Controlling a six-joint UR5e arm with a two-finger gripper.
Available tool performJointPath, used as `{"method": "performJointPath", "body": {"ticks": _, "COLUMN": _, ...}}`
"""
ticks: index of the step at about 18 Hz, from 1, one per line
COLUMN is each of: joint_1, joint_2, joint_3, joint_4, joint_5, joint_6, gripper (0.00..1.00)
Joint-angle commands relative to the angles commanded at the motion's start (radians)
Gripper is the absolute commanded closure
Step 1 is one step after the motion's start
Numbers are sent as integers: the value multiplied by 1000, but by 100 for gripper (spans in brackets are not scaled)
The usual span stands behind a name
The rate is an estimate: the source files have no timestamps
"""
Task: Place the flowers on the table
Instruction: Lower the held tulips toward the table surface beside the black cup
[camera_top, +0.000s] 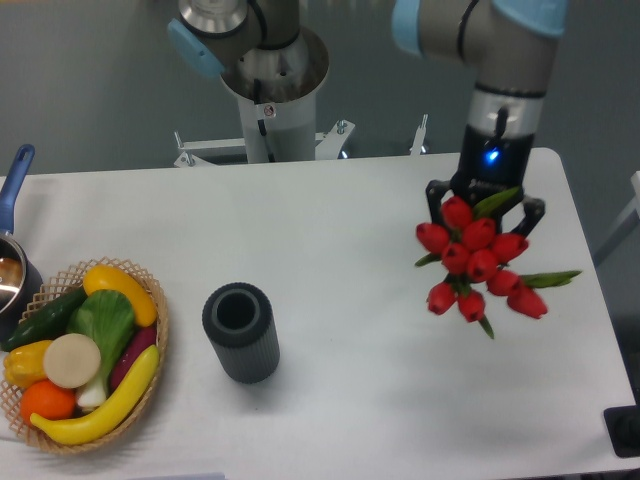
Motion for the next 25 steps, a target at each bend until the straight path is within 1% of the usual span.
{"method": "performJointPath", "body": {"ticks": 3, "joint_1": -38, "joint_2": -52, "joint_3": -3, "joint_4": -9, "joint_5": 115, "joint_6": 66, "gripper": 53}}
{"method": "performJointPath", "body": {"ticks": 6, "joint_1": -87, "joint_2": -138, "joint_3": 15, "joint_4": -31, "joint_5": 209, "joint_6": 143, "gripper": 53}}
{"method": "performJointPath", "body": {"ticks": 8, "joint_1": -104, "joint_2": -166, "joint_3": 26, "joint_4": -61, "joint_5": 291, "joint_6": 147, "gripper": 54}}
{"method": "performJointPath", "body": {"ticks": 9, "joint_1": -120, "joint_2": -182, "joint_3": 41, "joint_4": -80, "joint_5": 316, "joint_6": 147, "gripper": 54}}
{"method": "performJointPath", "body": {"ticks": 10, "joint_1": -129, "joint_2": -202, "joint_3": 46, "joint_4": -92, "joint_5": 332, "joint_6": 147, "gripper": 54}}
{"method": "performJointPath", "body": {"ticks": 12, "joint_1": -137, "joint_2": -236, "joint_3": 54, "joint_4": -90, "joint_5": 347, "joint_6": 147, "gripper": 54}}
{"method": "performJointPath", "body": {"ticks": 13, "joint_1": -143, "joint_2": -241, "joint_3": 61, "joint_4": -97, "joint_5": 346, "joint_6": 147, "gripper": 54}}
{"method": "performJointPath", "body": {"ticks": 16, "joint_1": -147, "joint_2": -262, "joint_3": 58, "joint_4": -97, "joint_5": 347, "joint_6": 146, "gripper": 54}}
{"method": "performJointPath", "body": {"ticks": 18, "joint_1": -147, "joint_2": -266, "joint_3": 57, "joint_4": -95, "joint_5": 344, "joint_6": 144, "gripper": 54}}
{"method": "performJointPath", "body": {"ticks": 19, "joint_1": -147, "joint_2": -262, "joint_3": 57, "joint_4": -95, "joint_5": 339, "joint_6": 144, "gripper": 51}}
{"method": "performJointPath", "body": {"ticks": 20, "joint_1": -146, "joint_2": -252, "joint_3": 51, "joint_4": -88, "joint_5": 338, "joint_6": 146, "gripper": 27}}
{"method": "performJointPath", "body": {"ticks": 21, "joint_1": -147, "joint_2": -249, "joint_3": 52, "joint_4": -84, "joint_5": 338, "joint_6": 147, "gripper": 0}}
{"method": "performJointPath", "body": {"ticks": 22, "joint_1": -149, "joint_2": -241, "joint_3": 55, "joint_4": -84, "joint_5": 336, "joint_6": 146, "gripper": 0}}
{"method": "performJointPath", "body": {"ticks": 25, "joint_1": -144, "joint_2": -189, "joint_3": 57, "joint_4": -77, "joint_5": 335, "joint_6": 144, "gripper": 0}}
